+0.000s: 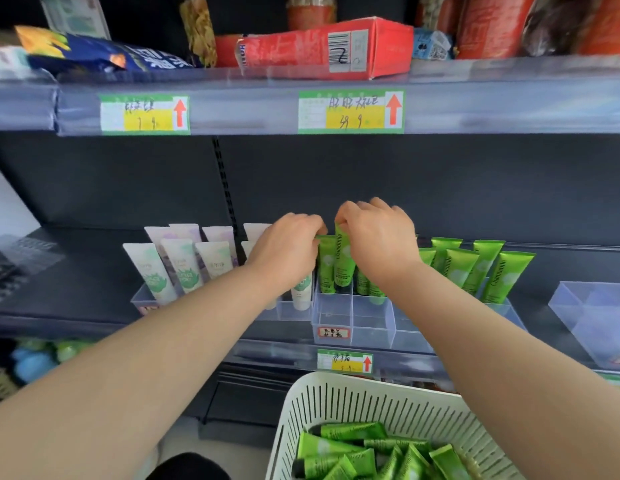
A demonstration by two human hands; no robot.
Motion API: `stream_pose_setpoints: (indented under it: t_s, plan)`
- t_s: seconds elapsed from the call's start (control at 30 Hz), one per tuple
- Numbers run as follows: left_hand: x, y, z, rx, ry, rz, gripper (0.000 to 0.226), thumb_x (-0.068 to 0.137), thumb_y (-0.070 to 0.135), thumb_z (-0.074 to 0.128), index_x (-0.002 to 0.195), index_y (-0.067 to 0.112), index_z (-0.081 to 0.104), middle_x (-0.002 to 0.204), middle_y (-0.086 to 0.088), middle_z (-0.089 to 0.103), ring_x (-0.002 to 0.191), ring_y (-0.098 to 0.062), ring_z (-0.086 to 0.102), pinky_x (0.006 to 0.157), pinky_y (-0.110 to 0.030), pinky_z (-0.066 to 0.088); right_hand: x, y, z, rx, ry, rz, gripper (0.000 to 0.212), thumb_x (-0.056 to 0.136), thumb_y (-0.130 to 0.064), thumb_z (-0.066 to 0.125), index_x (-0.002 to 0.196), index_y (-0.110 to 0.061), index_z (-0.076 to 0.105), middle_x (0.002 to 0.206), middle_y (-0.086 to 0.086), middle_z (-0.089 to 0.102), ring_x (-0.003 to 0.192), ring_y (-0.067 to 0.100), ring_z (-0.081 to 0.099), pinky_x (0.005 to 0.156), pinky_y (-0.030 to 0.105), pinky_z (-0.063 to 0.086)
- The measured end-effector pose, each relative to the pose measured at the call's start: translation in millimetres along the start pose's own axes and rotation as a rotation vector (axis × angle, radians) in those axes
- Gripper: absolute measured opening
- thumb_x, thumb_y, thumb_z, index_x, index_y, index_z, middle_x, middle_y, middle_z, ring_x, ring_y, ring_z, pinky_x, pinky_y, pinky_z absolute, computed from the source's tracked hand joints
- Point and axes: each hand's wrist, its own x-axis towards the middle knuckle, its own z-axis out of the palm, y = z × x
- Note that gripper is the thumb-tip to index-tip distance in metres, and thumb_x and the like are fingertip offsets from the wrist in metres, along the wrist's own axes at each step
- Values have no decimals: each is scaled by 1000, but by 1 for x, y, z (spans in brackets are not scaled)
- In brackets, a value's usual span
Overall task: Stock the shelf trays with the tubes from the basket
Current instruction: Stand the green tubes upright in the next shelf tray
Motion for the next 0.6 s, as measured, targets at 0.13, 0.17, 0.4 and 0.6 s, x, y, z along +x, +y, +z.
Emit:
stream_pose_setpoints:
  t_s: [0.13,0.17,0.4,0.6]
  plan:
    - [-14,-2,-7,-10,-47,25,27,95,10,45,113,18,64,111,-1,64,110,-21,51,78,-36,45,4,-7,16,-20,-148,-7,31,80,-1,51,104,-20,57,94,-2,64,93,24,52,66,31,27]
    - [-16,-1,-8,-15,-51,27,27,95,10,46,113,17,64,111,-1,64,111,-21,51,80,-38,46,5,-7,20,-29,-167,-4,30,81,-2,51,105,-20,57,95,-2,64,95,24,52,66,31,28]
    - [-26,-1,-4,-69,-73,44,24,94,8,49,110,14,66,111,-2,64,106,-20,53,84,-41,47,1,-3,37,-29,-227,14,33,84,-5,53,112,-22,59,101,-3,65,100,23,51,70,31,34]
    - [-33,2,1,-60,-98,54,25,95,10,49,113,15,65,115,-3,64,111,-22,53,86,-41,47,-14,4,26,-10,-80,-5,32,86,-8,58,114,-24,60,101,-1,63,97,25,51,67,33,32]
